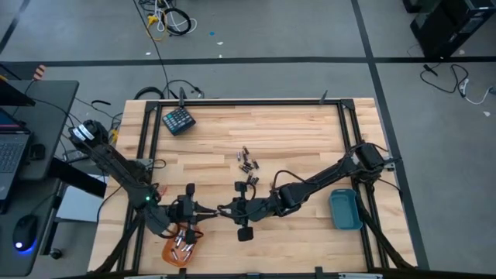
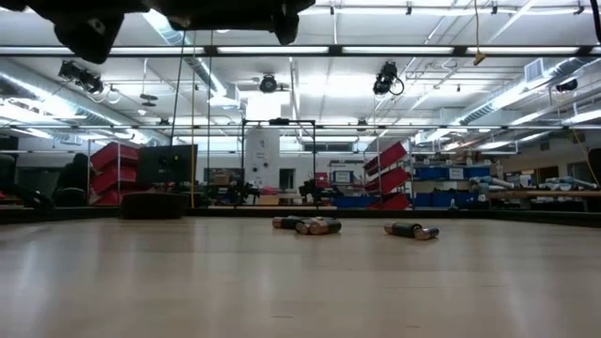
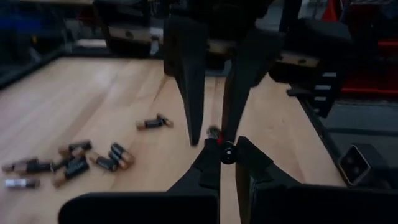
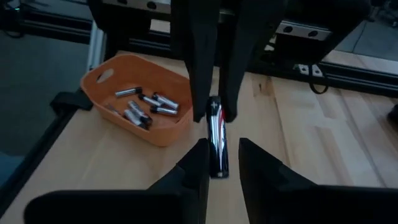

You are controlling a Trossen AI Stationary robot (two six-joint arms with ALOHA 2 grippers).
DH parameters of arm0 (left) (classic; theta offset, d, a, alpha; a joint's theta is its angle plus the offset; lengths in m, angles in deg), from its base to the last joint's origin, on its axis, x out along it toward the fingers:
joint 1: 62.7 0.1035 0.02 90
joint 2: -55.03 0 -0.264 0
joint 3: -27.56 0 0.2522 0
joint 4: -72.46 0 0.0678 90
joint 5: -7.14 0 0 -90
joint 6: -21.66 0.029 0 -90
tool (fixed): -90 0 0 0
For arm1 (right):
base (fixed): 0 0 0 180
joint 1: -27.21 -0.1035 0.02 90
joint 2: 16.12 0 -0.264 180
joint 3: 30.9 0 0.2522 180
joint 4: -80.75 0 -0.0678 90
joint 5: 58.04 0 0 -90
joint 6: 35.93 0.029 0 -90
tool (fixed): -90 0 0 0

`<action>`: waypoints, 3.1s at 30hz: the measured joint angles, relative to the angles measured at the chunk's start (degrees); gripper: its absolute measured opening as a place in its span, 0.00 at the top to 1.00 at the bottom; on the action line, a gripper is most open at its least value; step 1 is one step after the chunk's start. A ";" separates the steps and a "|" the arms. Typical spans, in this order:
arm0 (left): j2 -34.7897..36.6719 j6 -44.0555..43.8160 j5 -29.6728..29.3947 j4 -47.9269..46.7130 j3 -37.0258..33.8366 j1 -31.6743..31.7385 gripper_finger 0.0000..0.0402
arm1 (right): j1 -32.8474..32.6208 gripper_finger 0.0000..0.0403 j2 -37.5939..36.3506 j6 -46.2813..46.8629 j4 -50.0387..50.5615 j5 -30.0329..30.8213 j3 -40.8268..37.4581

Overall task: Sort batteries
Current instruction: Put the silver battery into the orange bin

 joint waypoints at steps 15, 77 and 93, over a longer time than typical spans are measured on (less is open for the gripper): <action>0.04 -30.21 18.57 -47.17 18.12 -6.82 0.99 | -0.26 0.82 -4.68 0.08 5.06 -0.65 -0.04; -0.35 -50.72 19.27 -66.39 16.71 -8.64 0.80 | 29.21 0.86 2.82 34.38 32.31 -11.61 4.79; -0.87 -49.89 17.62 -66.18 16.71 -8.66 0.80 | 29.05 0.86 8.63 35.39 28.67 -10.16 4.85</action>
